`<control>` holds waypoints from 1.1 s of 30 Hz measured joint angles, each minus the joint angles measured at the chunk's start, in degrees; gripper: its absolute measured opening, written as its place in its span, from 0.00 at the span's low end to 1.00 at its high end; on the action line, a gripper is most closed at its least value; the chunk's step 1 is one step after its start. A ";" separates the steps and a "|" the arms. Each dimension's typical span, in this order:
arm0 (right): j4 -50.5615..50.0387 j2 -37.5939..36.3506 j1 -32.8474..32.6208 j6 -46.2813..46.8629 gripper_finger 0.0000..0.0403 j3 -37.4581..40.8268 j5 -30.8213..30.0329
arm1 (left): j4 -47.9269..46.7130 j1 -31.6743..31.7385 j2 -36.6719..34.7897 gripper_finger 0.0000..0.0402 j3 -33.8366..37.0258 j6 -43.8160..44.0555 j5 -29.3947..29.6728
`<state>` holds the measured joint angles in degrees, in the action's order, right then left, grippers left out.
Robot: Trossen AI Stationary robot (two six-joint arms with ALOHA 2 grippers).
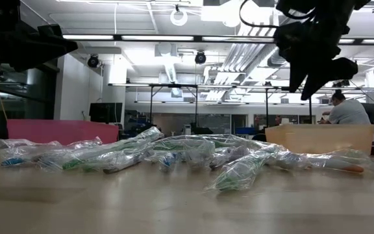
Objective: Pick & Place Toothbrushes
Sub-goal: Put the orange toothbrush into the green bin
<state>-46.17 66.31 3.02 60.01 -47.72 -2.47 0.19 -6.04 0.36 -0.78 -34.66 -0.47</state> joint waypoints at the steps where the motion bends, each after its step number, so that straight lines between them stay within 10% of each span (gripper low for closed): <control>1: 0.34 0.64 -1.13 0.00 0.40 0.00 0.06 | 0.00 0.00 0.00 0.37 0.00 0.00 -0.02; 33: 12.25 26.10 -8.30 9.22 0.40 0.00 -0.60 | 0.00 0.00 -0.01 0.37 -0.02 -0.01 -0.02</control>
<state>-33.92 92.41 -5.28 69.23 -47.72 -3.07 0.19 -6.04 0.35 -0.79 -34.66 -0.49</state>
